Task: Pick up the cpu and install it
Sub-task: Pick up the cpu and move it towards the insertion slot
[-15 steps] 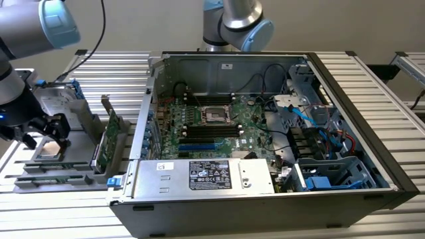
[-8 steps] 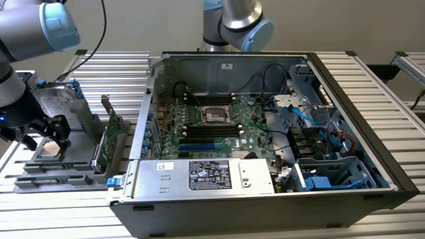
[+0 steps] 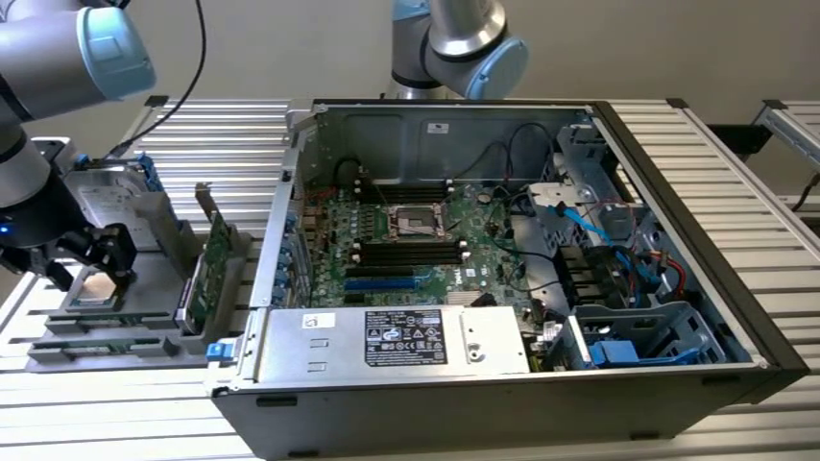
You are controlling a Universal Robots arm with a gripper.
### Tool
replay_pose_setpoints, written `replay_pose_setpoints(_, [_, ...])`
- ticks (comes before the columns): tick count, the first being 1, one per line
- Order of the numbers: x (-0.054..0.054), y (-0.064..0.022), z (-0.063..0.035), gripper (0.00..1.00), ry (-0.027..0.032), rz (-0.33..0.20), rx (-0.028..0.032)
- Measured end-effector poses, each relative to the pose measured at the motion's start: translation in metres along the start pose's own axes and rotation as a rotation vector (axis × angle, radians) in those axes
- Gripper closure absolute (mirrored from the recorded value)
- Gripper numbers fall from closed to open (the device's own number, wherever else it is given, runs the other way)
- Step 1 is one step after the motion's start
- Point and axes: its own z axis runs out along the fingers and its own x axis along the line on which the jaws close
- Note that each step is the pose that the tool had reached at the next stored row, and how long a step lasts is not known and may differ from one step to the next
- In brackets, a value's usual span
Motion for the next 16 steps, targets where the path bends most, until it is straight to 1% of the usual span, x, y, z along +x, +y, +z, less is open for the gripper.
replay_pose_setpoints(5, [0.0000,-0.0003,0.0010,0.28,0.0002,0.005,-0.0001])
replay_pose_setpoints(10, [-0.0001,-0.0005,0.0043,0.28,-0.0002,0.006,-0.0011])
replay_pose_setpoints(16, [-0.0005,-0.0012,0.0047,0.28,-0.0005,0.007,-0.0017])
